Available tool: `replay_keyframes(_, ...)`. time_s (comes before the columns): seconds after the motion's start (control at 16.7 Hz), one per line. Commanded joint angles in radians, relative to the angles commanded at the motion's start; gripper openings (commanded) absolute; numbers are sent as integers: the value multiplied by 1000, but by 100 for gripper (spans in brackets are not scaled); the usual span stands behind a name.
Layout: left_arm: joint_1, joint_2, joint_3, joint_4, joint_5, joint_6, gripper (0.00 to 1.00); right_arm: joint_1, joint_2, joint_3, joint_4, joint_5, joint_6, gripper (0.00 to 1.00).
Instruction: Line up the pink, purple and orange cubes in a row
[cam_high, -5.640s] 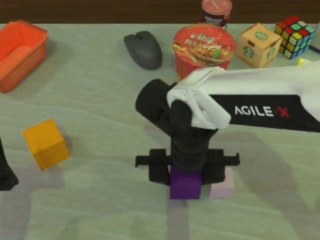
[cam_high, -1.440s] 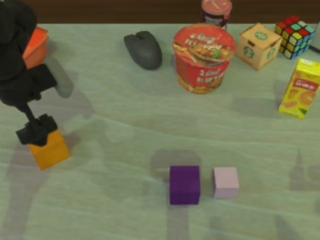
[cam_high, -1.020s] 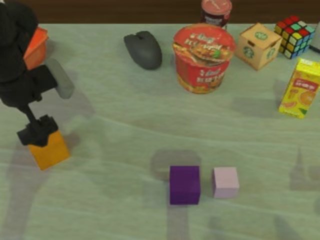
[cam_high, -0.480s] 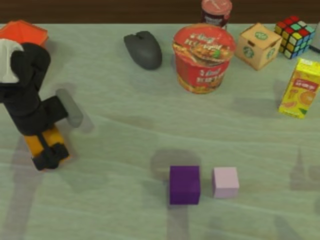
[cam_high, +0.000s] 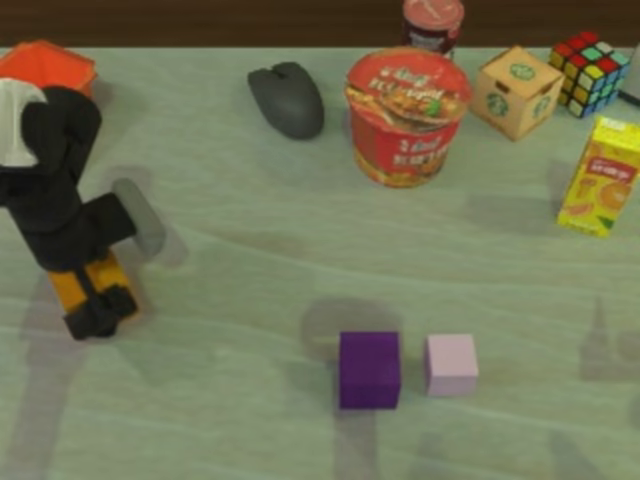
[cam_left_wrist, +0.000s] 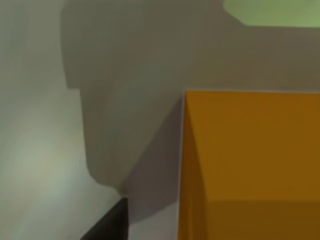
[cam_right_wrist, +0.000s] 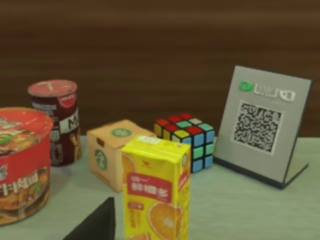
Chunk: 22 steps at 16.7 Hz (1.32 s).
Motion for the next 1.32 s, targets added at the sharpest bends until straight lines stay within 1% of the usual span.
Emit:
replay_keyframes(0.54,0,0,0,0,0,0,2,0,0,0,0,0,0,100)
replay_keyframes(0.6,0,0,0,0,0,0,0,0,0,0,0,0,0,100)
replay_keyframes(1.02,0,0,0,0,0,0,0,0,0,0,0,0,0,100)
replay_keyframes(1.2,1,-20,12,-28,5,-3,0,0,0,0,0,0,0,100)
replay_keyframes(1.32,6,-44,43,-83,5,-4,0,0,0,0,0,0,0,100)
